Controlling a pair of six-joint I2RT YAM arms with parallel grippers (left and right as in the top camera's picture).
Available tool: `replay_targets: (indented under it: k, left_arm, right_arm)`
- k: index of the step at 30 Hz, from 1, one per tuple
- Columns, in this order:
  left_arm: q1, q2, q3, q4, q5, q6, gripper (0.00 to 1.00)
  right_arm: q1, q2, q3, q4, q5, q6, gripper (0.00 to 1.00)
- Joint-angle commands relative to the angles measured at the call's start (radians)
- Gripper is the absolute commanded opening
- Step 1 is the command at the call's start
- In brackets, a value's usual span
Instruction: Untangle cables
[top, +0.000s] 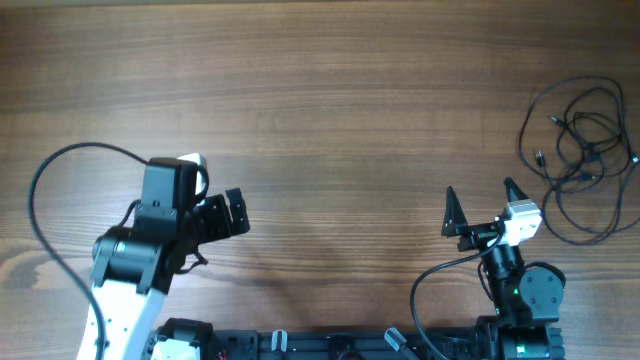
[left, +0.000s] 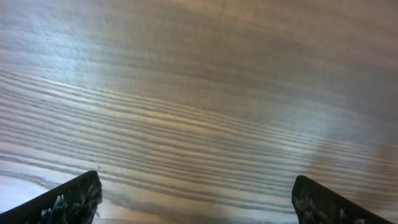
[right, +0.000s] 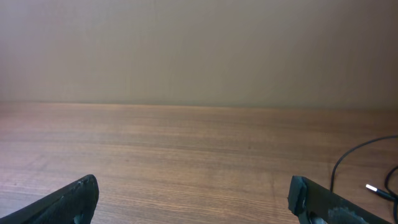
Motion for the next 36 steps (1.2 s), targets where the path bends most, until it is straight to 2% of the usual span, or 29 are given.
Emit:
replay_targets:
  k: [1,5,14,26,31,36]
  left_arm:
    - [0.005,-0.118,-0.039,0.047,-0.043,0.029,1.0]
    - [0.005,-0.255,-0.114,0.169,-0.043,0.077,1.0]
    - [0.005,-0.53,-0.359,0.365,-0.017,0.082,1.0]
    - [0.025,-0.774,-0.663,0.657,0.066,0.086,1.0]
    - [0.066,-0.86,-0.751,0.76,0.179,0.177,1.0]
    - [0.097,-0.923,-0.822,0.892,0.209,0.21,1.0]
  right_arm:
    - [-0.001,-0.013,-0.001,0.003,-0.015,-0.011,1.0]
    - [-0.001,-0.013,-0.001,0.003,-0.015,-0.011,1.0]
    - [-0.001,-0.013,-0.001,0.004,-0.015,-0.011,1.0]
    - [-0.001,-0.013,-0.001,0.003,-0.016,-0.011,1.0]
    - [-0.001,-0.013,-0.001,0.004,-0.015,-0.011,1.0]
    - [-0.001,-0.013,-0.001,0.004,-0.015,-0.011,1.0]
